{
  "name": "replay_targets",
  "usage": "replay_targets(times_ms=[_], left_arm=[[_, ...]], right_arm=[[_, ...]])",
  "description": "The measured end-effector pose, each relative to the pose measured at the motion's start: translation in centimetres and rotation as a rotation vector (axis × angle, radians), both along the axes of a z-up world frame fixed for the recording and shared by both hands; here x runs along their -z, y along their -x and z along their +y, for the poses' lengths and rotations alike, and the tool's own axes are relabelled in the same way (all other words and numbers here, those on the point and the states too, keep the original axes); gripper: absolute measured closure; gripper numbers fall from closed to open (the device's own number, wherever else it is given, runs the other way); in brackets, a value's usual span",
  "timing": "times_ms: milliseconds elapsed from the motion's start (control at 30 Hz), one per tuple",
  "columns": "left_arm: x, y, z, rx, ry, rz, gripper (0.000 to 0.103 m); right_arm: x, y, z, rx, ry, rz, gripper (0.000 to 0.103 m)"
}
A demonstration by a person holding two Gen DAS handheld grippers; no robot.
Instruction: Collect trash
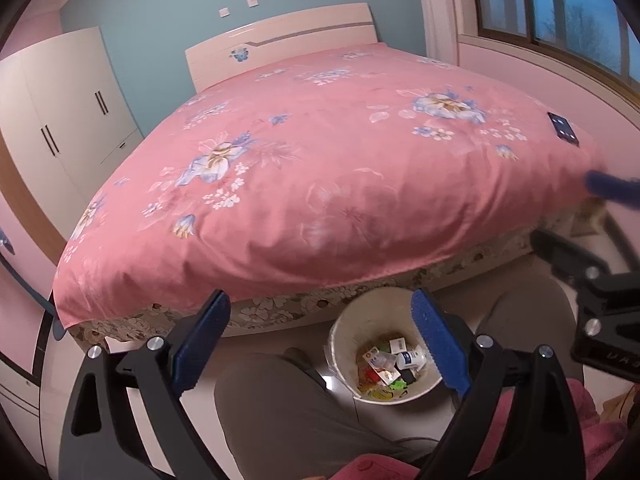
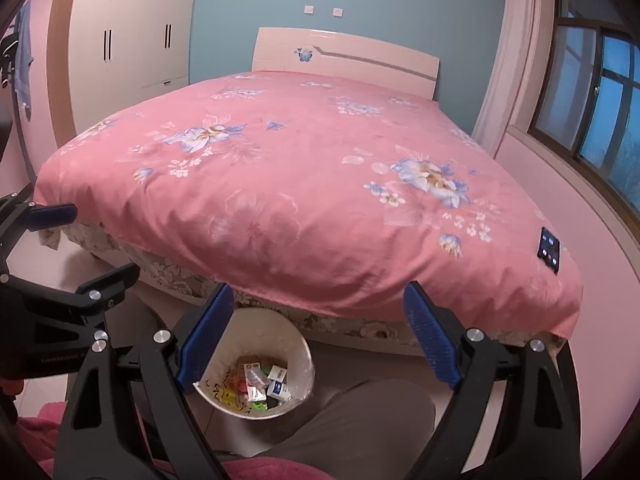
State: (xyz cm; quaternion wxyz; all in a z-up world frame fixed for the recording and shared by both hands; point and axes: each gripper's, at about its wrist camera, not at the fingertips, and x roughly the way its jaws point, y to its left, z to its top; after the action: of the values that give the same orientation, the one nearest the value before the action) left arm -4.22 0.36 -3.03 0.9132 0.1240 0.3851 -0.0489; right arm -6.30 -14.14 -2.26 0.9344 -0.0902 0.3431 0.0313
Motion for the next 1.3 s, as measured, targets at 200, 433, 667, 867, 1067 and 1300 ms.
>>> replay_targets(times_ms=[200,433,667,867,1067,1300], left_arm=[[-0.1,0.7,-0.4,0.016,0.005,-0.011,0.01],[-0.1,1.0,-1.3,0.041,0.008,-0.01,0.01],[-0.2,1.2,-1.4,0.046,0.007,-0.015,0.01],[-0.3,1.2,-1.4,0.048,0.01,-0.014,0.01],[-0.3,1.2,-1.3,0.049,0.01,-0.015,0.01],[-0.5,1.2,-1.3,0.048,0.011,-0.017,0.01]], right_arm=[[-0.1,0.8,-0.4,0.024,-0.007,-0.012,0.018],[0.1,0.9,-1.5,0.058,-0.042,0.011,0.018],[0.2,0.9,-1.8,0.063,-0.057,0.017,0.018],[0.1,0.9,-1.6,0.053,-0.054,0.014,0.018],[0.1,0.9,-1.4,0.055,-0.055,0.013,0.018],[0.1,0.9,-1.4,0.053,-0.055,0.013,0.018]])
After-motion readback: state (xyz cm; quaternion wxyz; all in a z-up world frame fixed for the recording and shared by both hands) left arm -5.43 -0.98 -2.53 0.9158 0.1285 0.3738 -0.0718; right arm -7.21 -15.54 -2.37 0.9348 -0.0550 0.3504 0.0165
